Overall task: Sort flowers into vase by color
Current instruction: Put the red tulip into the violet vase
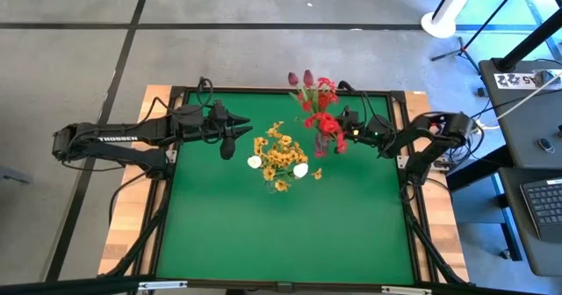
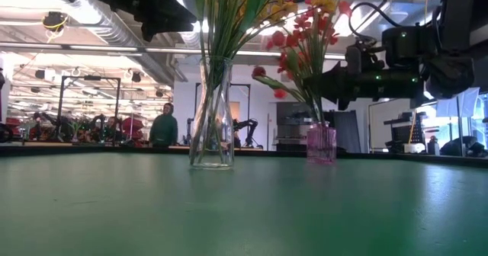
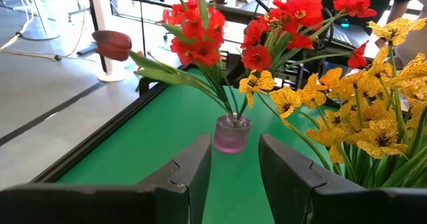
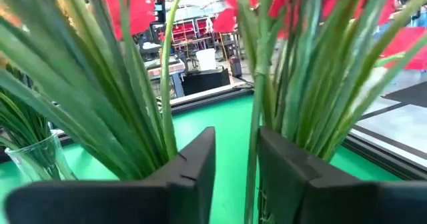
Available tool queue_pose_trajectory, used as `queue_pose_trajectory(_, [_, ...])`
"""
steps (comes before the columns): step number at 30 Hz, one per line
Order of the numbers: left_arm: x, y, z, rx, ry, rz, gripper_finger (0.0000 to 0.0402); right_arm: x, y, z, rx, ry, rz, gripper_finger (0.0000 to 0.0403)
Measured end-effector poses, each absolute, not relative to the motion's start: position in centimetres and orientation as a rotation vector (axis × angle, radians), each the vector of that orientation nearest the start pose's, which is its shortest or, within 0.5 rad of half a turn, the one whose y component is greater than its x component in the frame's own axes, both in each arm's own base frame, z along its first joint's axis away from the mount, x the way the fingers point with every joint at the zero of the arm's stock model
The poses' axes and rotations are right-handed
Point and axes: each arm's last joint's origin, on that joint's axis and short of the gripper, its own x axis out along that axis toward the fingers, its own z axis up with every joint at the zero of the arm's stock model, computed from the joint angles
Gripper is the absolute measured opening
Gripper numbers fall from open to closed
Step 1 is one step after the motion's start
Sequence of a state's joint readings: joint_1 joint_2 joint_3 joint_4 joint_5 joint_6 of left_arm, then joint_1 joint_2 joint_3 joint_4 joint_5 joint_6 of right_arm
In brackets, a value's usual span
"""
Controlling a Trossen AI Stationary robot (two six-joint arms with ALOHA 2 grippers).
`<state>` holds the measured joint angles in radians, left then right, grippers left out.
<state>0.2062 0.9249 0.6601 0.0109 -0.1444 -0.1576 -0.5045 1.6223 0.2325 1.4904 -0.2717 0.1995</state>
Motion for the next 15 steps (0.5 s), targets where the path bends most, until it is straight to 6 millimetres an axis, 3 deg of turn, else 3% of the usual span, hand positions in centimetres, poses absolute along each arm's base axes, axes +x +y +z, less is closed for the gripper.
queue_pose_trajectory(6, [20.1,4.6,28.4,-0.164,0.227,0.368,0.0121,20.5,-10.4,15.0,0.150,-0.083,-0.225,0.0148])
queue_pose_trajectory(15, [20.1,4.6,28.4,-0.164,0.227,0.368,0.0121,19.9,-10.1,16.2,0.143,-0.027,-0.231,0.0180])
